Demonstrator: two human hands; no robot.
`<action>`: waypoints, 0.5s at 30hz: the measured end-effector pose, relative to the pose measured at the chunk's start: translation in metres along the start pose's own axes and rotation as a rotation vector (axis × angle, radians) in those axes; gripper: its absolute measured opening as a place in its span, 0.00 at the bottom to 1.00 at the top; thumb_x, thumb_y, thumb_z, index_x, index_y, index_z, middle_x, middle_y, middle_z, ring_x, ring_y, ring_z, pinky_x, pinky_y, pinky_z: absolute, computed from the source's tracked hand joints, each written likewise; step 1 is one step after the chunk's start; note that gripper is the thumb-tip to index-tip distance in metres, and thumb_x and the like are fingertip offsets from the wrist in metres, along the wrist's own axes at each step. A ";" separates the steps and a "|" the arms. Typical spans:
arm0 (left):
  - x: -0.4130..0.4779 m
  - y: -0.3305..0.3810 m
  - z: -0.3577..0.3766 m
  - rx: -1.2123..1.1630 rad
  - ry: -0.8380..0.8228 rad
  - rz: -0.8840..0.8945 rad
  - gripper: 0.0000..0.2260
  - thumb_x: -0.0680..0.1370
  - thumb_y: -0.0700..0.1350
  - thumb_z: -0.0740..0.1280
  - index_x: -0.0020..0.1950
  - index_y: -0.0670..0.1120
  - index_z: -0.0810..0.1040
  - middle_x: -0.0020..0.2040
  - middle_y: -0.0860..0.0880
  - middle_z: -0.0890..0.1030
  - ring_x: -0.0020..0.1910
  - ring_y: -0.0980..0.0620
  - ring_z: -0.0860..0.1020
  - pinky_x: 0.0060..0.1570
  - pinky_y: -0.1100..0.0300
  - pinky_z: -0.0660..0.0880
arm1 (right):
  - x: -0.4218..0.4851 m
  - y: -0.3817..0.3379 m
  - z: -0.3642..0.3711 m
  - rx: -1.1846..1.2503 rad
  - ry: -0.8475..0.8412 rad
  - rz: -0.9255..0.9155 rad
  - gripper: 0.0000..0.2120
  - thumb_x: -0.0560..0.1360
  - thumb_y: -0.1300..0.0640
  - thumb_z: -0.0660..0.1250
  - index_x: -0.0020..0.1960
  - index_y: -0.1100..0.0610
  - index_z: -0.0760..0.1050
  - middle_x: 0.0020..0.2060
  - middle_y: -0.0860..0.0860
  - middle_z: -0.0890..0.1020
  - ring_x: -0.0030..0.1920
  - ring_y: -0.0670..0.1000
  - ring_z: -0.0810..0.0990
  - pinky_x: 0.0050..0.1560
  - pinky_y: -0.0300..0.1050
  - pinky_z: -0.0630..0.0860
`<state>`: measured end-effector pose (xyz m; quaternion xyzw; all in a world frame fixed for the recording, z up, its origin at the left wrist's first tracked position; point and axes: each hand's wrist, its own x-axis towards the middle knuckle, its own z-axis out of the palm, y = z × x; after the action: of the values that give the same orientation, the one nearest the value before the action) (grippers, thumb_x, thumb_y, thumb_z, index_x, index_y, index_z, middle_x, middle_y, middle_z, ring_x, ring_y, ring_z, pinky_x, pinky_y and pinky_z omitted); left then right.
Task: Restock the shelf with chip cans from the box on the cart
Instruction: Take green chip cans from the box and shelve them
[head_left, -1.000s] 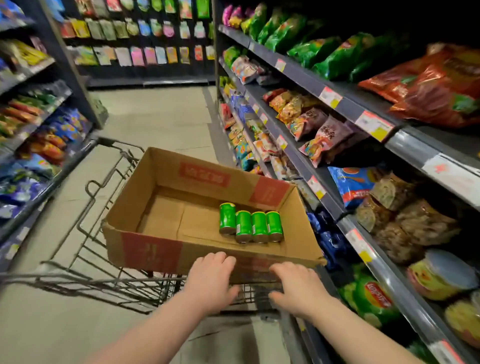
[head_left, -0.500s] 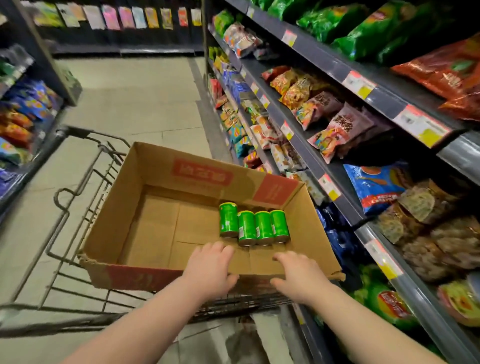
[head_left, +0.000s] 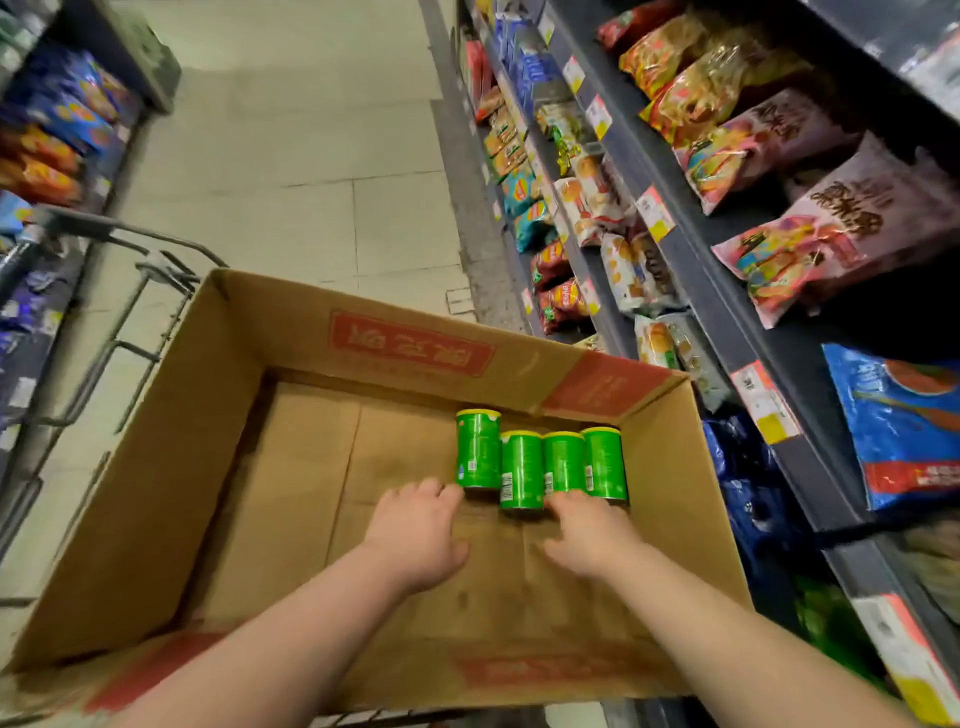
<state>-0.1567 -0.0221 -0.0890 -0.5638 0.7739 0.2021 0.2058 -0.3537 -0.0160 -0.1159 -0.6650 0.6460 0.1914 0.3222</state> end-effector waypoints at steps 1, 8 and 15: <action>0.011 0.001 0.000 -0.011 -0.013 -0.006 0.26 0.76 0.58 0.61 0.71 0.49 0.63 0.65 0.47 0.70 0.65 0.45 0.69 0.62 0.52 0.66 | 0.012 0.002 0.000 0.005 -0.012 0.000 0.26 0.75 0.48 0.63 0.71 0.53 0.64 0.68 0.53 0.70 0.67 0.56 0.71 0.64 0.51 0.71; 0.074 0.002 0.014 -0.153 -0.113 -0.094 0.30 0.76 0.57 0.63 0.74 0.49 0.58 0.67 0.46 0.68 0.65 0.44 0.69 0.63 0.51 0.67 | 0.085 0.011 0.006 0.105 -0.077 0.036 0.30 0.75 0.48 0.65 0.73 0.54 0.61 0.67 0.55 0.69 0.65 0.58 0.72 0.62 0.51 0.73; 0.120 -0.003 0.033 -0.499 -0.132 -0.271 0.34 0.75 0.54 0.67 0.75 0.46 0.55 0.68 0.44 0.65 0.66 0.43 0.69 0.62 0.52 0.69 | 0.137 0.014 0.026 0.386 -0.101 0.162 0.35 0.74 0.52 0.67 0.75 0.58 0.56 0.67 0.58 0.70 0.65 0.59 0.72 0.63 0.50 0.72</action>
<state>-0.1842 -0.1000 -0.1821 -0.6808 0.6030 0.3931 0.1355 -0.3505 -0.0986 -0.2283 -0.5266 0.7050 0.1223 0.4591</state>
